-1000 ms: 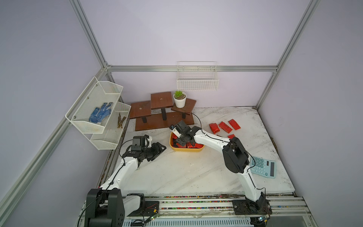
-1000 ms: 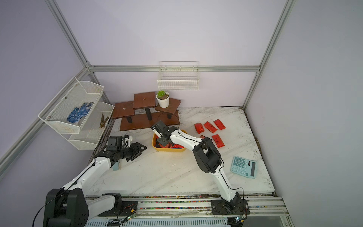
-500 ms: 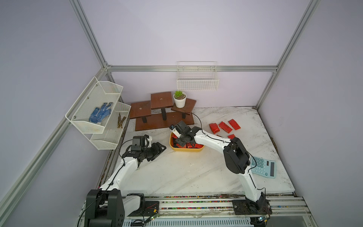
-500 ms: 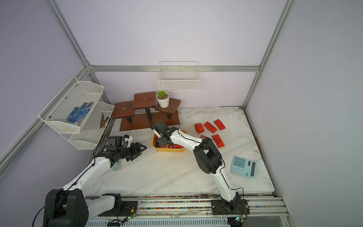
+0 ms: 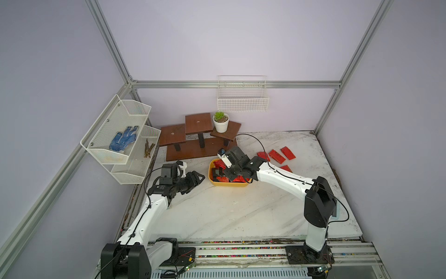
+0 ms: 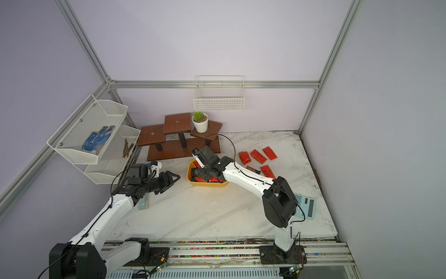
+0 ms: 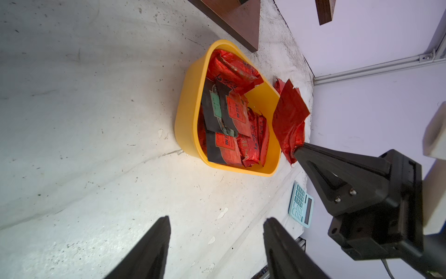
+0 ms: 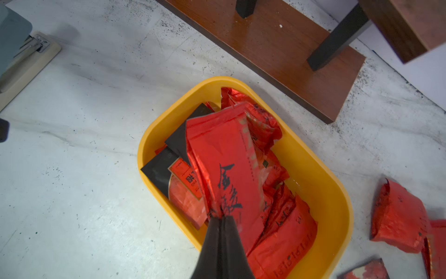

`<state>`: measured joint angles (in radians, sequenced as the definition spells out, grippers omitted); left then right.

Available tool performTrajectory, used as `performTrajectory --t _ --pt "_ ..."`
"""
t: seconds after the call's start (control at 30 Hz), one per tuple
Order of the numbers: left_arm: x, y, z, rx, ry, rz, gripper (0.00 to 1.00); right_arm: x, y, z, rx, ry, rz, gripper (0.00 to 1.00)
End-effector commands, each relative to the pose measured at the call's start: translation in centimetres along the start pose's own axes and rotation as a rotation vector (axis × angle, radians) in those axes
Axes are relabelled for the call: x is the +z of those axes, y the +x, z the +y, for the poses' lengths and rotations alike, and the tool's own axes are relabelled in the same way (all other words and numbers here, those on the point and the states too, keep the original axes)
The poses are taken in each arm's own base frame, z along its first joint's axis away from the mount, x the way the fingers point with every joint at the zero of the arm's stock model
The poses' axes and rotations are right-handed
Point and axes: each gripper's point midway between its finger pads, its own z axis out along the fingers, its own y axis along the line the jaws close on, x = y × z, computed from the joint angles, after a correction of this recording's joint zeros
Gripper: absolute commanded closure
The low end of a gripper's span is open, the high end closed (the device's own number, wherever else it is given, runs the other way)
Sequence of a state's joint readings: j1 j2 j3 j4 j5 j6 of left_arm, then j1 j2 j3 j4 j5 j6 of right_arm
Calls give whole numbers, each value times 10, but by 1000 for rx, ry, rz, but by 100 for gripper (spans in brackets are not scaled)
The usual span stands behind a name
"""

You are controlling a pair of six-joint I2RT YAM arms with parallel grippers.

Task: Take the tea bags out of the storage box
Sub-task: Pick up the tea bag from the storage box.

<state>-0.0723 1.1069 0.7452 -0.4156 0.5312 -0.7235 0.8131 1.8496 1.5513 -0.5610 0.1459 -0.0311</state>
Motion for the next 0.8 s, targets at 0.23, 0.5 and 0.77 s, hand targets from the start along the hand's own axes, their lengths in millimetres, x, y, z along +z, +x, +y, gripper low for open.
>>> performTrajectory --t 0.23,0.5,0.77 --pt "13 11 -57 119 53 18 35 -46 14 -52 146 226 -79 100" --pt "34 35 -95 170 123 87 35 -65 43 -120 312 356 -73 100" --pt "60 59 -130 227 184 165 35 -64 94 -210 471 606 15 100"
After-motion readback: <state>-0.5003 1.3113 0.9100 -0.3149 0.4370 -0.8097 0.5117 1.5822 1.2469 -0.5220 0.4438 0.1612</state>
